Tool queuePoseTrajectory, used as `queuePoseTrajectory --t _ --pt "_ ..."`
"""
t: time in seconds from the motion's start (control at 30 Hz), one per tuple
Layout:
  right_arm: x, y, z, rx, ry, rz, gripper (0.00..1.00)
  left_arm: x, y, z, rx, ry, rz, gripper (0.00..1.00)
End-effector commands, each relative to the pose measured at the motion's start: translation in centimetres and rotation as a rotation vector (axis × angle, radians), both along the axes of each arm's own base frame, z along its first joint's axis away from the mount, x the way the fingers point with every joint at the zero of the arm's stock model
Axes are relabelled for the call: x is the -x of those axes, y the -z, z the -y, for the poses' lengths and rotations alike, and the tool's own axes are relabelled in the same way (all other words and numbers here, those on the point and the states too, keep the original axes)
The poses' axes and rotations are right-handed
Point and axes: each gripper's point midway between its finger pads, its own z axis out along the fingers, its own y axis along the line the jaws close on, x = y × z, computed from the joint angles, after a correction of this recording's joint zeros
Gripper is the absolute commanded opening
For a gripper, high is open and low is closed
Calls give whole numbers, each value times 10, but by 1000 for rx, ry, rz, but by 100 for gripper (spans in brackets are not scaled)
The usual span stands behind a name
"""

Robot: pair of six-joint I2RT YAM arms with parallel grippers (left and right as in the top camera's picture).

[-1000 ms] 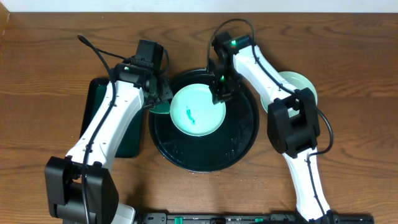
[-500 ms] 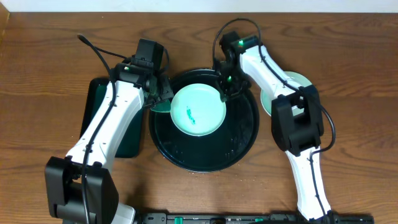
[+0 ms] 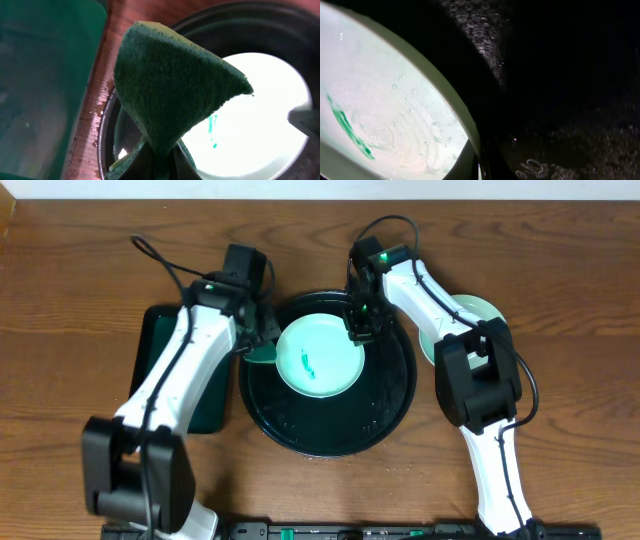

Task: Clean dirty plates on tray and stack at the side

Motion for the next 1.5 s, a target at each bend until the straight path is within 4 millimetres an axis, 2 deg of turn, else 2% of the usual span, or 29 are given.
queuePoseTrajectory --t 0.0,0.13,0.33,0.53,0.63,0.77,0.87,1.0,1.1,1.23,1.33,1.4,1.43,1.47 --pt "16 21 3 93 67 -54 1 3 24 13 11 4 -63 7" --pt "17 21 3 92 58 -53 1 3 42 46 69 64 -90 7" --pt "17 21 1 80 36 -51 1 2 45 77 80 84 -56 8" --pt "18 21 0 73 29 -52 1 6 61 70 39 -62 -87 7" --pt "19 22 1 74 29 -55 1 9 83 70 26 -99 -136 7" --pt "19 21 0 66 17 -56 1 20 100 82 95 -96 -227 7" --pt "23 18 -9 -6 -38 -72 1 26 99 97 168 -18 -263 7" --pt "30 12 -19 -128 -81 -115 1 42 94 116 246 174 -303 7" --pt "33 19 -18 -155 -84 -125 1 50 91 124 288 254 -319 7" --pt "35 24 -18 -191 -66 -142 1 39 84 143 378 308 -261 7" --pt "32 24 -14 -194 -55 -141 1 22 82 147 387 321 -185 7" --pt "32 24 -14 -194 -55 -140 1 7 84 138 330 293 -132 7" --pt "32 24 -15 -193 -58 -140 1 -8 88 115 218 204 -94 7" --pt "33 24 -14 -190 -59 -139 1 -14 89 104 171 165 -80 7"
